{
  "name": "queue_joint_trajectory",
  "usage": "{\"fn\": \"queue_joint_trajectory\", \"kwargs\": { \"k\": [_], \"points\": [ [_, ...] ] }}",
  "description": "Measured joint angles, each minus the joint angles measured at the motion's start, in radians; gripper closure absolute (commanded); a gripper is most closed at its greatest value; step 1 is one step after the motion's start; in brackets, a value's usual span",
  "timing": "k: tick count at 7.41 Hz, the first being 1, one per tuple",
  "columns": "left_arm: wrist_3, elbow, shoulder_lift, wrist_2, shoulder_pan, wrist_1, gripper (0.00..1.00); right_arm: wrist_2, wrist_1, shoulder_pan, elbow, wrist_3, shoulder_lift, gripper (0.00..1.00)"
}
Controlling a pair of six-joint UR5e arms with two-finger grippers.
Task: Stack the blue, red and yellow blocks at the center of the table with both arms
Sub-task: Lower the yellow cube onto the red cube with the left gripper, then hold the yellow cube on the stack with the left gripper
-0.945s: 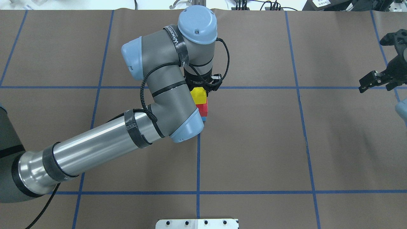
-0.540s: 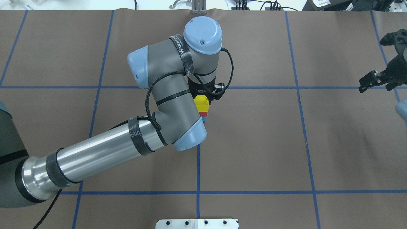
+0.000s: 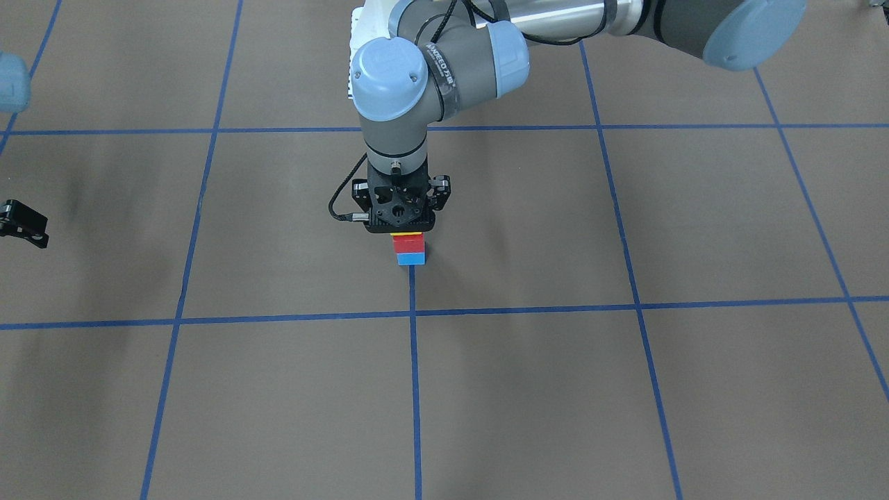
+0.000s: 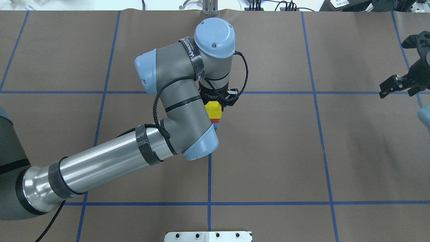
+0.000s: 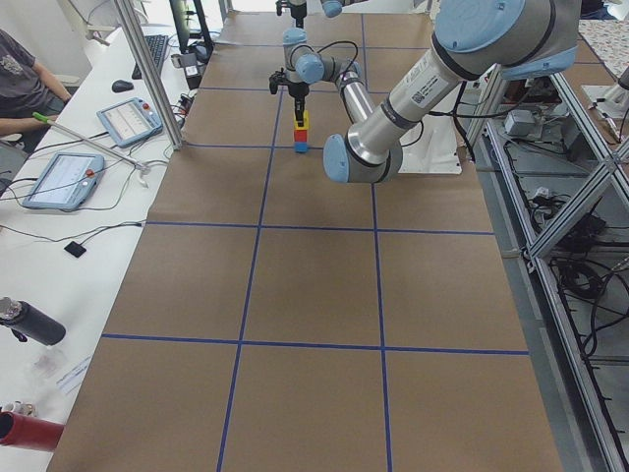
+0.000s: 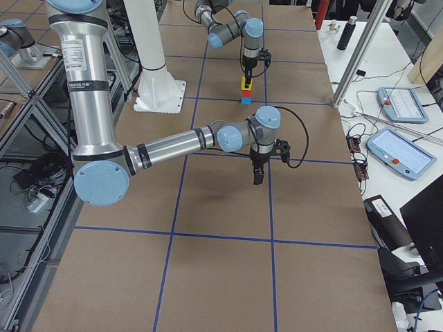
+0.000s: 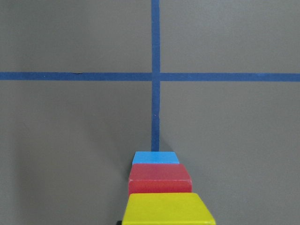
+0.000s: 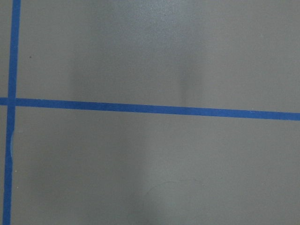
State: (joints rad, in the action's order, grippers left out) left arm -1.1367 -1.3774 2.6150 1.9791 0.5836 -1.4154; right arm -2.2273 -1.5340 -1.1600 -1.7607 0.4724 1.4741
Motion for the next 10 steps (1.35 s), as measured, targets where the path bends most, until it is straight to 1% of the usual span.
{"fn": "queue_joint_trajectory", "kwargs": {
  "k": [10],
  "points": [
    [0.004, 0.009, -0.006, -0.004, 0.004, -0.022, 1.0, 0.001, 0.0, 0.0, 0.007, 0.002, -0.001, 0.0]
  ]
}}
